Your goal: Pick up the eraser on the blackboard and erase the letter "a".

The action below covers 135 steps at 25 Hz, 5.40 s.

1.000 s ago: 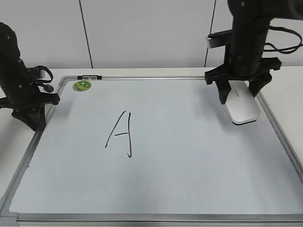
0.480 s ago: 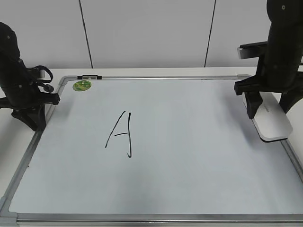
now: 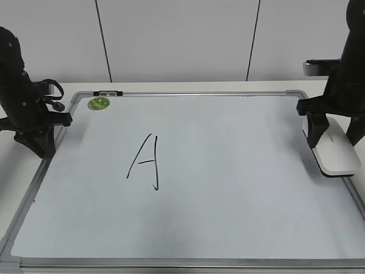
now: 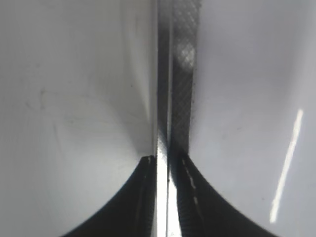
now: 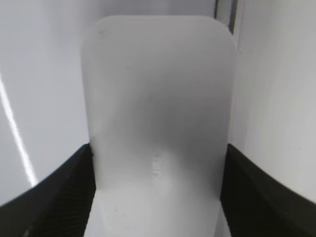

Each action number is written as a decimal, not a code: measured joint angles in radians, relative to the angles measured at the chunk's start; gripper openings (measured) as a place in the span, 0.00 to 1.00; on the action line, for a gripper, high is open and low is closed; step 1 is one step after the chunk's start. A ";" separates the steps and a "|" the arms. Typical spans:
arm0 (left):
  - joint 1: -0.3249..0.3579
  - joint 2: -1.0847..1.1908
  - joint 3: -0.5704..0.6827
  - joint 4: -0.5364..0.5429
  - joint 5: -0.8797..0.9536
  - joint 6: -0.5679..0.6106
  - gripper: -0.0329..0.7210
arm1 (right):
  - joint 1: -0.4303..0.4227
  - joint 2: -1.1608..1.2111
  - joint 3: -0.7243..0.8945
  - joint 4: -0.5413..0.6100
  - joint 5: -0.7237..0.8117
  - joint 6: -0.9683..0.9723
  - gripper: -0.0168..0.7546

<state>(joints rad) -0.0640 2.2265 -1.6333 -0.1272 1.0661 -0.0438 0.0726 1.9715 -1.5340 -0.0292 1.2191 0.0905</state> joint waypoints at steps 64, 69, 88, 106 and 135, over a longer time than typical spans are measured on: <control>0.000 0.000 0.000 -0.002 -0.002 0.003 0.20 | -0.087 0.203 -0.137 0.106 -0.004 -0.119 0.70; 0.000 0.000 0.000 -0.002 -0.002 0.003 0.20 | -0.087 0.203 -0.138 0.106 -0.002 -0.119 0.71; 0.000 -0.018 -0.004 0.006 -0.002 0.003 0.52 | -0.087 0.191 -0.222 0.102 -0.002 -0.115 0.89; 0.000 -0.218 -0.052 0.050 0.150 0.003 0.80 | -0.087 -0.084 -0.222 0.102 0.004 -0.090 0.86; -0.150 -0.886 0.341 0.200 0.140 -0.069 0.74 | -0.016 -0.691 0.251 0.173 0.024 -0.065 0.72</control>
<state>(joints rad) -0.2142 1.3405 -1.2918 0.0727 1.2066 -0.1126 0.0562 1.2806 -1.2828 0.1434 1.2433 0.0256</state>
